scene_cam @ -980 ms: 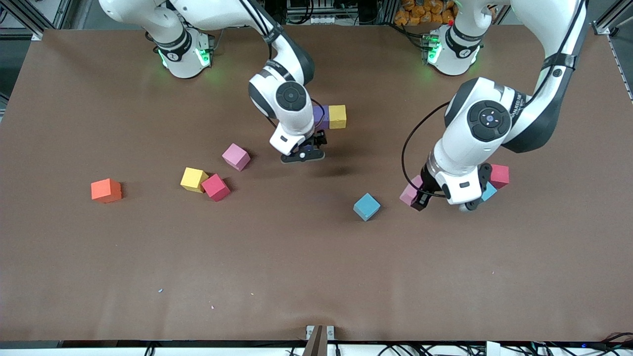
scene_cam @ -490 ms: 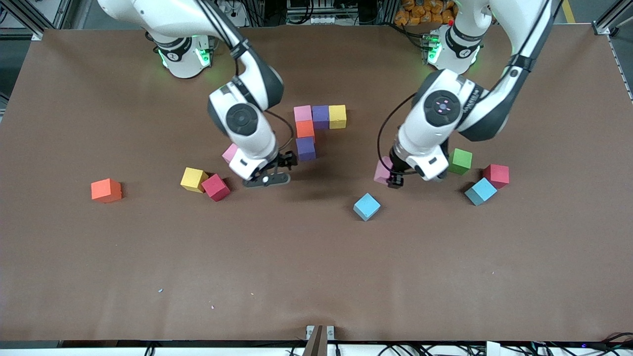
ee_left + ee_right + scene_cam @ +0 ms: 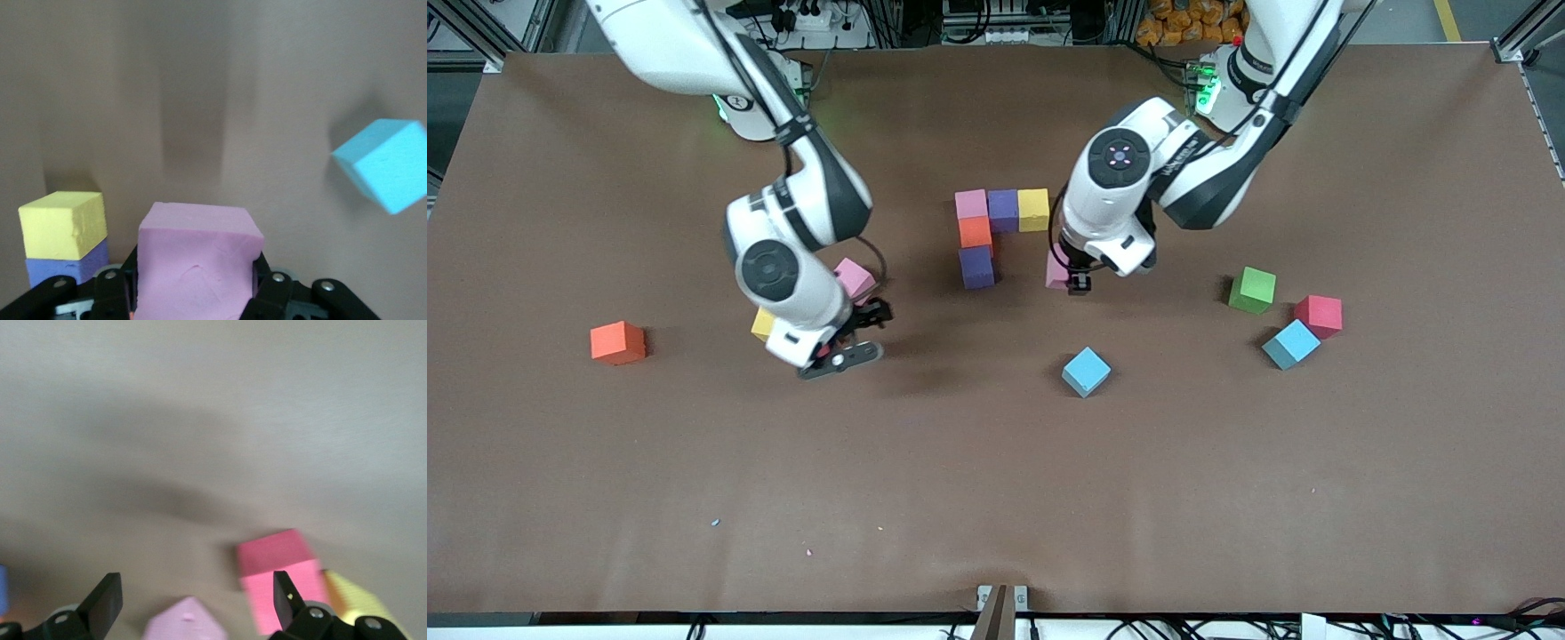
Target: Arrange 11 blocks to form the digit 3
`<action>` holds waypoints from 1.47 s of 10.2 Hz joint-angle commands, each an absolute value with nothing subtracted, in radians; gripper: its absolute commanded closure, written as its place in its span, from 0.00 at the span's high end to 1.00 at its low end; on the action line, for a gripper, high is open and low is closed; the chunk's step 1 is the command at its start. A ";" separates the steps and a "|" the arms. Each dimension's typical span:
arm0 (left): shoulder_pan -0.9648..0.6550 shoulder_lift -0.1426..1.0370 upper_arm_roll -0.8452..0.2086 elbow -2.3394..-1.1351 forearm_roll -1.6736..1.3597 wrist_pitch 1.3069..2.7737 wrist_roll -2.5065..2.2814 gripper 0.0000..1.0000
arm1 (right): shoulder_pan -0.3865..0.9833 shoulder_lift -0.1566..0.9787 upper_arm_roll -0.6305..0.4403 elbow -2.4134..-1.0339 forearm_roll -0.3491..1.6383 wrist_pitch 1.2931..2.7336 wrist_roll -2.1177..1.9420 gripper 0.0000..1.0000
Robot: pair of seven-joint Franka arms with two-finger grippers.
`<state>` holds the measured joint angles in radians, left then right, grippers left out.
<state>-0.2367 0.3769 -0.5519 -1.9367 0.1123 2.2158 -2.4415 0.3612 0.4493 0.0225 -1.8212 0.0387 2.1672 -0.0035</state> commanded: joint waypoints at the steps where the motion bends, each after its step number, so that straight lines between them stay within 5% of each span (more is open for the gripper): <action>1: -0.285 0.466 -0.545 -1.922 0.179 2.232 -2.558 0.00 | 0.295 0.422 0.038 -1.870 -0.041 2.166 -0.116 1.00; 7: -0.376 0.662 -0.534 -1.777 0.353 2.230 -2.841 0.00 | 0.310 0.388 0.041 -2.060 -0.078 2.407 -0.169 1.00; 15: -0.451 0.678 -0.500 -1.759 0.437 2.230 -3.000 0.00 | 0.310 0.451 0.040 -2.060 -0.155 2.482 -0.170 1.00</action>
<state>-0.4254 0.6669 -0.5033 -1.7744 0.3719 2.2414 -2.7865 0.3223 0.4363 0.0327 -2.0545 -0.1312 2.4567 -0.1655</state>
